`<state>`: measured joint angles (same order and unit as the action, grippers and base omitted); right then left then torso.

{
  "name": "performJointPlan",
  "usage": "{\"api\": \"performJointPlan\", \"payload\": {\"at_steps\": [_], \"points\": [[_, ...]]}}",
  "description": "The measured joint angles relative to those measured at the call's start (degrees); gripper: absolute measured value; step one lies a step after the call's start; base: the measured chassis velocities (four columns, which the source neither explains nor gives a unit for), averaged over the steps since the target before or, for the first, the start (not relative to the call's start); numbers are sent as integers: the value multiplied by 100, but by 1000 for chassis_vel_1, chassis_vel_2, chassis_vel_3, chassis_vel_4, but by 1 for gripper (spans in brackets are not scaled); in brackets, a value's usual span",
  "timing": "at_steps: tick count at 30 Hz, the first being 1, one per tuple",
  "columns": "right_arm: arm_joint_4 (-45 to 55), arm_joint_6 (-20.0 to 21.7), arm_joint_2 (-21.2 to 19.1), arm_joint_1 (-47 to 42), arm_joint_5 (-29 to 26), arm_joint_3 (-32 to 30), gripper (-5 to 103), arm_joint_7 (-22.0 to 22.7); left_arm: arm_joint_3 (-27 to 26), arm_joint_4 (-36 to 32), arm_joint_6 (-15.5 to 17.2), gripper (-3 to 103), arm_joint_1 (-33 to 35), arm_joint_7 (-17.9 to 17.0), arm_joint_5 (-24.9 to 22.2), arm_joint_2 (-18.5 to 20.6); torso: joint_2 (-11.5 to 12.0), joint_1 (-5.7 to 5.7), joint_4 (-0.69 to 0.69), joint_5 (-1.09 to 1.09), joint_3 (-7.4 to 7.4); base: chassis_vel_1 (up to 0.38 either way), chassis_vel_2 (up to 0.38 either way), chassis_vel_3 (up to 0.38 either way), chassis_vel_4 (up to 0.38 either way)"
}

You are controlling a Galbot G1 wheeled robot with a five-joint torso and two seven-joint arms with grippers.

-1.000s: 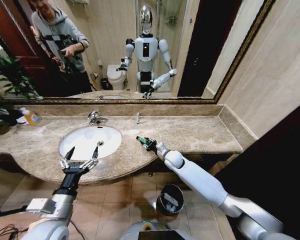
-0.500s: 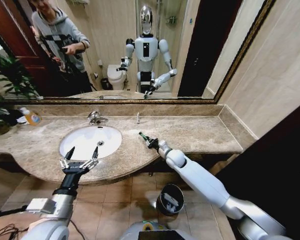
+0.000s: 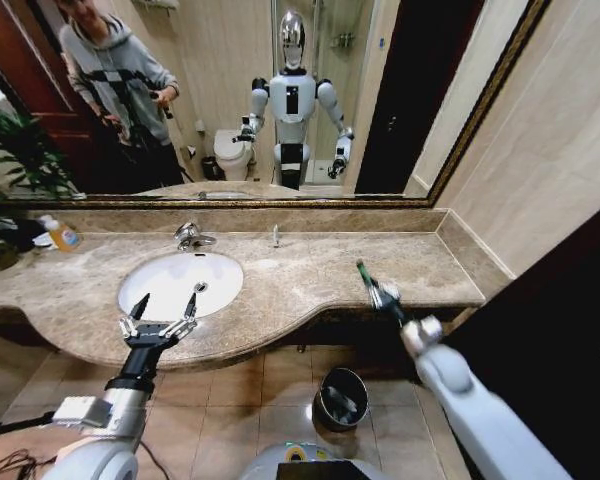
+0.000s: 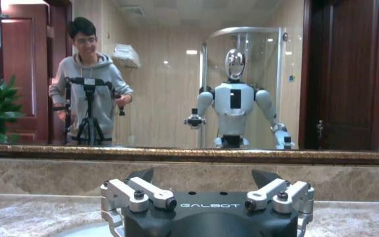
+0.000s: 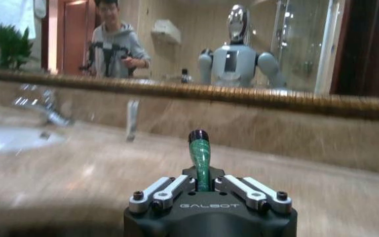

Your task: Pick up the trash from the sink and place it in the trash bin.

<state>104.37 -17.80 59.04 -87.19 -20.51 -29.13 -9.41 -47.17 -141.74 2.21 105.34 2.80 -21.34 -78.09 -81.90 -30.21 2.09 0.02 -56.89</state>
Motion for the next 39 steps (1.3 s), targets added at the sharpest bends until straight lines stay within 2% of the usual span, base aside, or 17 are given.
{"api": "performJointPlan", "payload": {"at_steps": [6, 7, 9, 11, 12, 14, 15, 16, 18, 20, 21, 27, 29, 31, 34, 35, 39], "points": [[-522, -922, 264, -945, 97, -110, 10, -135, 0, 0, 0, 100, 0, -1, 0, 0, 0, 0, 1, -3, 0, 0, 0, 0, 0], [-522, -922, 264, -945, 97, -110, 10, -135, 0, 0, 0, 100, 0, -1, 0, 0, 0, 0, 1, -3, 0, 0, 0, 0, 0], [-1009, -1193, 381, -1050, 306, -29, 10, -136, 0, 0, 0, 100, 0, -1, 0, 0, 0, 0, 1, -5, 0, 0, 0, 0, 0], [-1393, -1215, 479, -940, 539, 31, 10, -157, 0, 0, 0, 100, 0, -1, 0, 0, 0, 0, -1, -4, -1, 0, 0, 0, 0], [-1785, -1091, 572, -739, 770, 99, 10, -176, 0, 0, 0, 100, 0, 1, 0, 0, 0, 0, 0, -1, 0, 0, 0, 0, 0], [-2564, -554, 733, -250, 1136, 307, 10, -173, 0, 0, 0, 100, 0, -2, 0, 0, 0, -1, 1, -2, -1, 0, 0, 0, 0], [-2564, -554, 733, -250, 1136, 307, 10, -173, 0, 0, 0, 100, 0, -2, 0, 0, 0, -1, 1, -2, -1, 0, 0, 0, 0], [-3030, -65, 835, 105, 1337, 470, 10, -230, 0, 0, 0, 100, 0, 0, 0, 0, 1, -2, 3, -1, -1, 0, 0, 0, 0], [-3765, 453, 997, 593, 1734, 649, 10, -373, -1, 0, 0, 100, 0, -2, 0, 0, 1, -2, 3, -1, -2, 0, 0, 0, 0], [-3986, 547, 1043, 742, 1856, 682, 10, -414, 1, 0, 0, 100, 0, 3, 0, 0, 2, -2, 2, -1, -2, 0, 0, 0, 0], [-4626, 711, 1205, 1196, 2300, 706, 10, -444, 1, 0, 0, 100, 0, 2, 0, 0, 2, -2, 2, -4, -2, 0, 0, 0, 0], [-5559, 900, 1457, 1830, 2959, 683, 10, -333, 0, 0, 0, 100, 0, -1, 0, 0, 2, -3, 2, -7, -2, 0, 0, 0, 0], [-5994, 694, 1649, 2095, 3593, 606, 10, -123, 0, 0, 0, 100, 0, -1, 0, 0, 2, -3, 2, -1, -2, 0, 0, 0, 0], [-6038, 665, 1677, 2123, 3709, 602, 10, -87, 0, 0, 0, 100, 0, -1, 0, 0, 2, -3, 2, 0, -2, 0, 0, 0, 0], [-6311, 234, 1835, 2266, 4711, 492, 9, 171, 0, 0, 0, 100, 0, -1, 0, 0, 2, -2, 2, -2, -2, 0, 0, 0, 0], [-6311, 234, 1835, 2266, 4711, 492, 9, 171, 0, 0, 0, 100, 0, -1, 0, 0, 2, -2, 2, -2, -2, 0, 0, 0, 0], [-6453, 128, 1851, 2287, 4933, 487, 25, 331, 0, 0, 0, 100, 0, -1, 0, 0, 2, -2, 1, -3, -2, 0, 0, 0, 0]]}}
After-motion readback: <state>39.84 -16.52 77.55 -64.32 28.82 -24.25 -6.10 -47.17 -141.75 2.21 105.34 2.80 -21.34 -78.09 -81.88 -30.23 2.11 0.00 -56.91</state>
